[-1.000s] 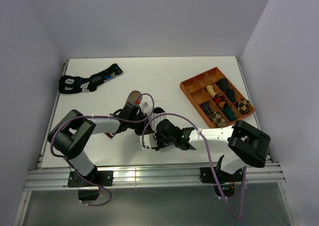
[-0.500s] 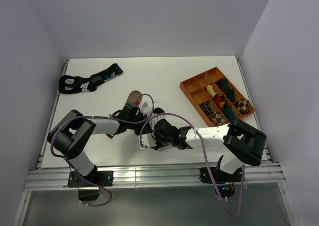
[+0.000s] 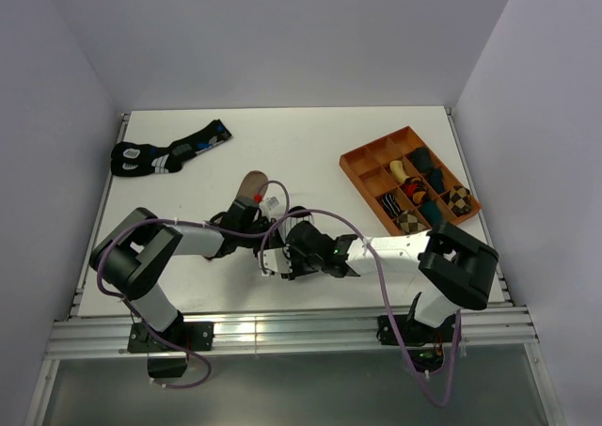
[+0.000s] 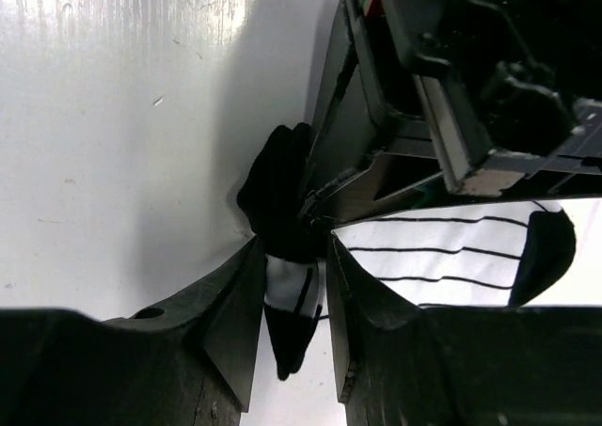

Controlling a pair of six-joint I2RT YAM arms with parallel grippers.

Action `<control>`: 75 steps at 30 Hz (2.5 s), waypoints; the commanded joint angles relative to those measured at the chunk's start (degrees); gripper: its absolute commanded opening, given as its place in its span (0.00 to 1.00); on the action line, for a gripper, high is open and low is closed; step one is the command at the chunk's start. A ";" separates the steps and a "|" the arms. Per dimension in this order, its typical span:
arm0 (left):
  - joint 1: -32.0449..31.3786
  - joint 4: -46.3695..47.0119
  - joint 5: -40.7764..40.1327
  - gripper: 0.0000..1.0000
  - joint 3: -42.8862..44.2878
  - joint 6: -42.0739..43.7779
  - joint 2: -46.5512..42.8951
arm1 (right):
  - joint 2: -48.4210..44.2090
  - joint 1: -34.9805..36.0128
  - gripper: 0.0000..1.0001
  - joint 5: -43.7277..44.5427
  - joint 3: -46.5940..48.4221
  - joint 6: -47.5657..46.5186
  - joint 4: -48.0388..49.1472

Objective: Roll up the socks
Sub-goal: Roll the sock at the center of the board.

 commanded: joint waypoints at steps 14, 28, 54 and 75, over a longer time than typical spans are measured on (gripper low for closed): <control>-0.60 1.09 2.88 0.08 -6.04 -2.66 0.54 | 3.05 -5.46 0.29 -3.77 10.13 5.00 -9.81; -0.78 9.36 -2.38 0.28 -10.79 -11.63 -5.78 | 5.24 -11.44 0.22 -16.33 17.16 7.02 -23.87; -1.22 19.11 -3.27 0.39 -13.78 -11.63 -3.24 | 20.63 -13.20 0.19 -18.80 32.55 16.25 -34.87; -2.10 17.00 -4.94 0.41 -11.50 -11.72 -2.27 | 19.84 -13.47 0.18 -21.70 33.69 18.54 -36.27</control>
